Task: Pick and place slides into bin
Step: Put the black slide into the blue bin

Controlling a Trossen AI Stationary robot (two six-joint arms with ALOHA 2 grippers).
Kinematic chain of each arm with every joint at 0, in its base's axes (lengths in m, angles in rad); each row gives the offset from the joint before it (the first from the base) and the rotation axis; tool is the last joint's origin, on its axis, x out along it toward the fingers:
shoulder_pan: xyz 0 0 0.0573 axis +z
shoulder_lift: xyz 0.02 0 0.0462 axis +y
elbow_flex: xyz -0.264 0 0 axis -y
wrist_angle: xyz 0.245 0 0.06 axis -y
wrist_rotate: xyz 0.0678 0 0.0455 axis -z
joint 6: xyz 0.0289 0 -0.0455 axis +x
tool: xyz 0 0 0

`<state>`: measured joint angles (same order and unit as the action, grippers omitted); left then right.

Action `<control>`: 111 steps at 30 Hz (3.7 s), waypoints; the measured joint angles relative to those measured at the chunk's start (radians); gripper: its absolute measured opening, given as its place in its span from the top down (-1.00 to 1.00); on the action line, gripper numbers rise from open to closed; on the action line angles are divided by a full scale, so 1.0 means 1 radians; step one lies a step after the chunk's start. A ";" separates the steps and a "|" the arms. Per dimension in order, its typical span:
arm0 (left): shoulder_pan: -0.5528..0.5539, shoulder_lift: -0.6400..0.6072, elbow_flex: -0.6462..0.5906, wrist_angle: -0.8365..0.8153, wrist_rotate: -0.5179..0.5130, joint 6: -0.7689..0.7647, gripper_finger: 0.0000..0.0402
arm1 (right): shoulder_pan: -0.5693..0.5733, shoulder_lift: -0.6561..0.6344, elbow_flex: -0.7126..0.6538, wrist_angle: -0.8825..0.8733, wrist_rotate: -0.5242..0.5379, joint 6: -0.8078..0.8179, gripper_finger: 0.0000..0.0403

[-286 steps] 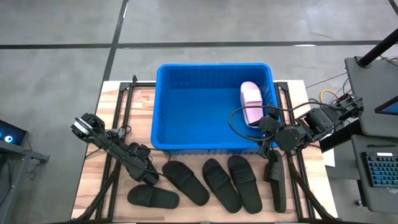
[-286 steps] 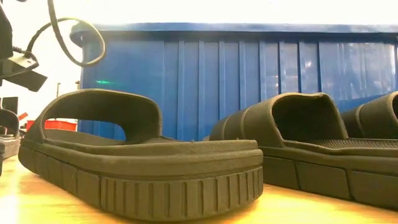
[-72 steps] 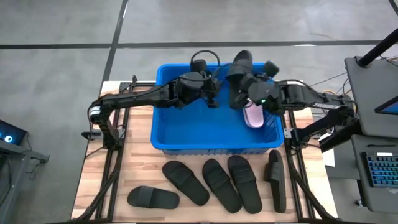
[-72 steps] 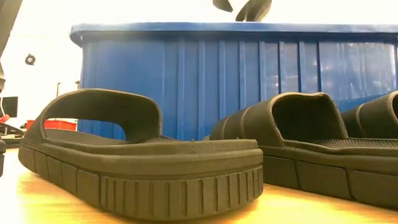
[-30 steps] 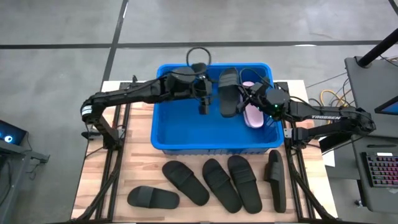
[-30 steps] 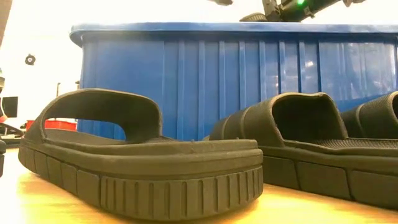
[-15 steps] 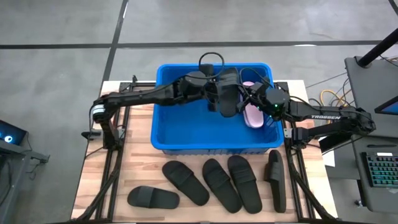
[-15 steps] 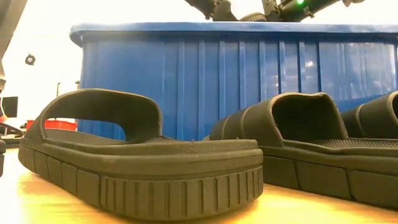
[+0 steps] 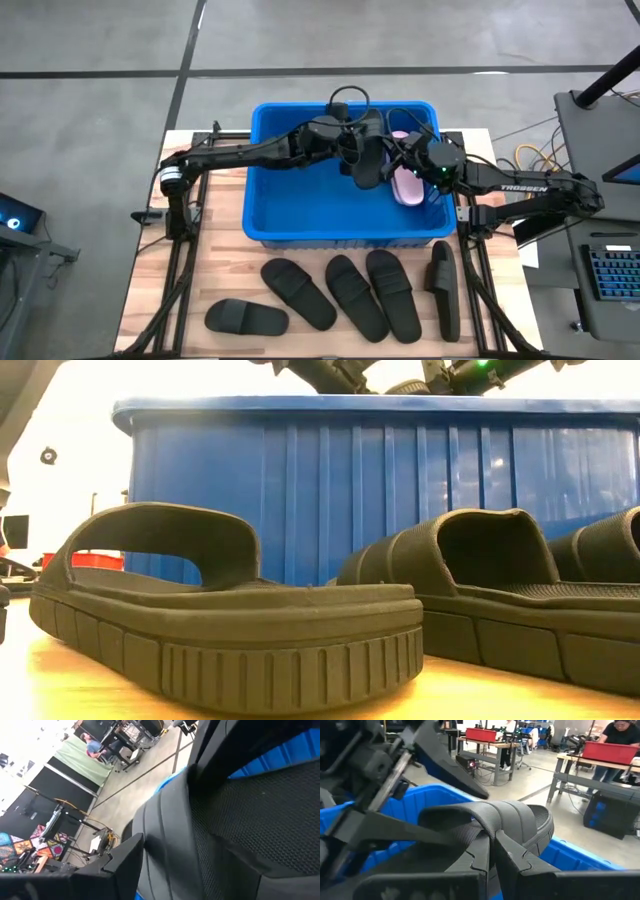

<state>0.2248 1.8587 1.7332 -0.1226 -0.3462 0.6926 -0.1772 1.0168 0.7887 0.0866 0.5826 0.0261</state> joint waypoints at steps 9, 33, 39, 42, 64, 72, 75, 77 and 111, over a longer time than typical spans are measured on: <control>0.003 0.036 0.051 0.001 0.001 0.001 0.13 | 0.000 0.000 0.000 -0.001 -0.006 0.007 0.95; 0.029 0.041 0.021 -0.010 -0.005 -0.002 0.96 | 0.012 -0.023 0.004 0.001 -0.017 -0.107 0.51; 0.032 0.040 0.020 -0.029 -0.005 -0.003 0.96 | 0.039 -0.005 0.109 -0.213 -0.014 -0.143 0.18; 0.033 0.040 0.020 -0.026 -0.006 -0.003 0.96 | 0.045 0.044 0.234 -0.467 -0.009 -0.142 0.03; 0.033 0.039 0.020 -0.059 -0.029 -0.004 0.96 | 0.014 0.393 0.671 -0.858 0.073 -0.536 -0.13; 0.029 0.032 0.020 -0.059 -0.029 -0.004 0.96 | -0.013 0.393 0.665 -0.862 0.072 -0.518 -0.12; 0.024 0.024 0.020 -0.057 -0.027 -0.004 0.96 | -0.034 0.405 0.665 -0.862 0.072 -0.510 -0.12; 0.024 0.022 0.020 -0.060 -0.028 -0.005 0.96 | -0.042 0.411 0.665 -0.858 0.073 -0.505 -0.12; 0.030 0.011 0.022 -0.065 0.001 -0.065 0.72 | -0.052 0.422 0.663 -0.843 0.069 -0.418 0.95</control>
<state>0.2548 1.8693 1.7554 -0.1873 -0.3456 0.6275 -0.2296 1.4393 1.4519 -0.7560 0.6513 -0.3914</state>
